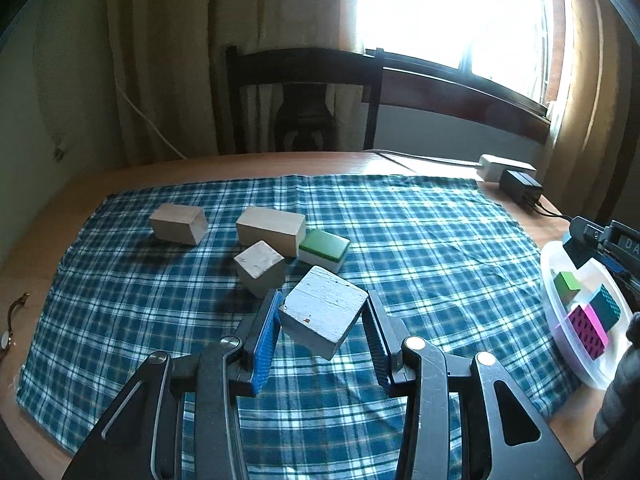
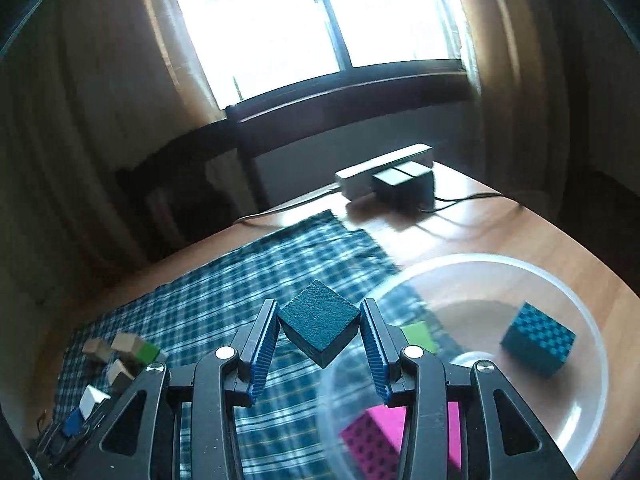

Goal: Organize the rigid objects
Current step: 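Lift the teal cube over the clear bowl with the right gripper while the left holds the white cube, then drop the teal cube into the bowl with the right gripper while the left drops the white cube there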

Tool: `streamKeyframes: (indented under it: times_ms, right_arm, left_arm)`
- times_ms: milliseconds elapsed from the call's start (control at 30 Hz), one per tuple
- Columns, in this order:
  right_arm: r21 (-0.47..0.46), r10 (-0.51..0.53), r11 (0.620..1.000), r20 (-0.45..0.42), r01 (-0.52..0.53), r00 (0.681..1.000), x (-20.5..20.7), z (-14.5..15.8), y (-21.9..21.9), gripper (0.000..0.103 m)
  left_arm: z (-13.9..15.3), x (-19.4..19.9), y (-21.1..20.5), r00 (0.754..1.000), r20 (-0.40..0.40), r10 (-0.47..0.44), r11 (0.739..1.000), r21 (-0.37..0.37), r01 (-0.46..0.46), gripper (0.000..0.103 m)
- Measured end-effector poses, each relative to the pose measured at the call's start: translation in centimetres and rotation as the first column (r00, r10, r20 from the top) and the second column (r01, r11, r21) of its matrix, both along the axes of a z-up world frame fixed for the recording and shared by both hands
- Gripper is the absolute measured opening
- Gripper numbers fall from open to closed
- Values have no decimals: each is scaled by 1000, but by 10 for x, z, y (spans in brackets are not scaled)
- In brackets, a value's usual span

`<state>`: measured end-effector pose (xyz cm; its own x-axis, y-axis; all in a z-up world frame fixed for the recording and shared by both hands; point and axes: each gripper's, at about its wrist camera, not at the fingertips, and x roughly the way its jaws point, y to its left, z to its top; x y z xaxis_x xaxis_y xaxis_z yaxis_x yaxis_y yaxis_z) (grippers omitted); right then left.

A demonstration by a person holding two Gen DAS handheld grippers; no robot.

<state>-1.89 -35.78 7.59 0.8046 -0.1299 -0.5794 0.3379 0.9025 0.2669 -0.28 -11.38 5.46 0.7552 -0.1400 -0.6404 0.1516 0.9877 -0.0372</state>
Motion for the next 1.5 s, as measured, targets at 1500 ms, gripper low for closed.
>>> streamKeyframes:
  times_ms: [1500]
  right_arm:
    - [-16,-299,954,15,299,954,-88,-23,-94,44]
  left_arm:
    - [4,-33,-46,971,44,-235,970,-61,237,42]
